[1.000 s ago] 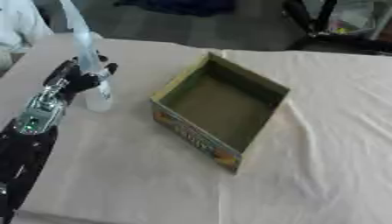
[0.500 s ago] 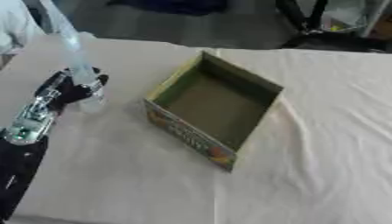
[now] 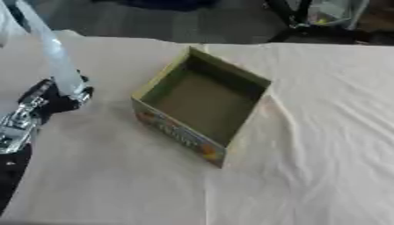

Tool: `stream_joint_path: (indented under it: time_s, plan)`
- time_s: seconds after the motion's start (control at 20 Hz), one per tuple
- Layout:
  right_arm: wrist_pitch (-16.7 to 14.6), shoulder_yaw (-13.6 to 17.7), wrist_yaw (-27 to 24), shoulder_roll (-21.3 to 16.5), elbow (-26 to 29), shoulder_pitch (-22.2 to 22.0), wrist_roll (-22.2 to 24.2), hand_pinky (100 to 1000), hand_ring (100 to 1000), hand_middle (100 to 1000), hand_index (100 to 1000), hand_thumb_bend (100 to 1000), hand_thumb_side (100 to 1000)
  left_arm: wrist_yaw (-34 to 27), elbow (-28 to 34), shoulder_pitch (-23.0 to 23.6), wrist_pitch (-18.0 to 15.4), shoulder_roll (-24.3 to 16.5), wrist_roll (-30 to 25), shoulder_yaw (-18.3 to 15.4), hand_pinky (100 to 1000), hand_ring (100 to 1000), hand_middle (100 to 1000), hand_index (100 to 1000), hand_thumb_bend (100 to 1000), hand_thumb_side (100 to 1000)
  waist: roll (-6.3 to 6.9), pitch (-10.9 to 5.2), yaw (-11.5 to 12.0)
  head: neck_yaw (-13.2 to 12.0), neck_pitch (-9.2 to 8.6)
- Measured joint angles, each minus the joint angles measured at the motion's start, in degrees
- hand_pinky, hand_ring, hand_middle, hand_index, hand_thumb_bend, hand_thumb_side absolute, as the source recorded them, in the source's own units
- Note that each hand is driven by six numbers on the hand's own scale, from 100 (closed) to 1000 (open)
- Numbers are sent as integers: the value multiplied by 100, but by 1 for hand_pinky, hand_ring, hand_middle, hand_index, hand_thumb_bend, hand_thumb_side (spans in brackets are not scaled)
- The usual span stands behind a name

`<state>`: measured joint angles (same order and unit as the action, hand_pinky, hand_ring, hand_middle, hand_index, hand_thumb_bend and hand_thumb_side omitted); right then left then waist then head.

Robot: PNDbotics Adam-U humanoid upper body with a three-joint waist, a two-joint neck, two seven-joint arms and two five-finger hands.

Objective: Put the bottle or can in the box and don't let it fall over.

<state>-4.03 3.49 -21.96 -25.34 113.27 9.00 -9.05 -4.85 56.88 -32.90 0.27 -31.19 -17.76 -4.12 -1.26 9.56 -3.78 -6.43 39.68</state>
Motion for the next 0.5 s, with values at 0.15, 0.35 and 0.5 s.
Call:
stream_joint_path:
  time_s: [0.15, 0.35, 0.5]
  plan:
    - [0, 0, 0, 0, 0, 2, -1, 1000, 1000, 1000, 1000, 100, 470, 93, -64, -9, 30, 4, 198, 0, 992, 931, 1000, 493, 100, 542, 1, 0, -6, 5, -2]
    - [1, 0, 0, 0, 0, 3, -3, 1000, 1000, 1000, 1000, 100, 470, 95, -106, -36, 41, 47, 395, 0, 966, 743, 1000, 302, 100, 544, 3, 0, -8, -8, -15]
    - [3, 0, 0, 0, 0, 3, -5, 1000, 1000, 1000, 1000, 100, 470, 19, -106, -36, 19, 48, 359, 1, 948, 670, 1000, 201, 100, 547, 3, 0, -8, -52, -54]
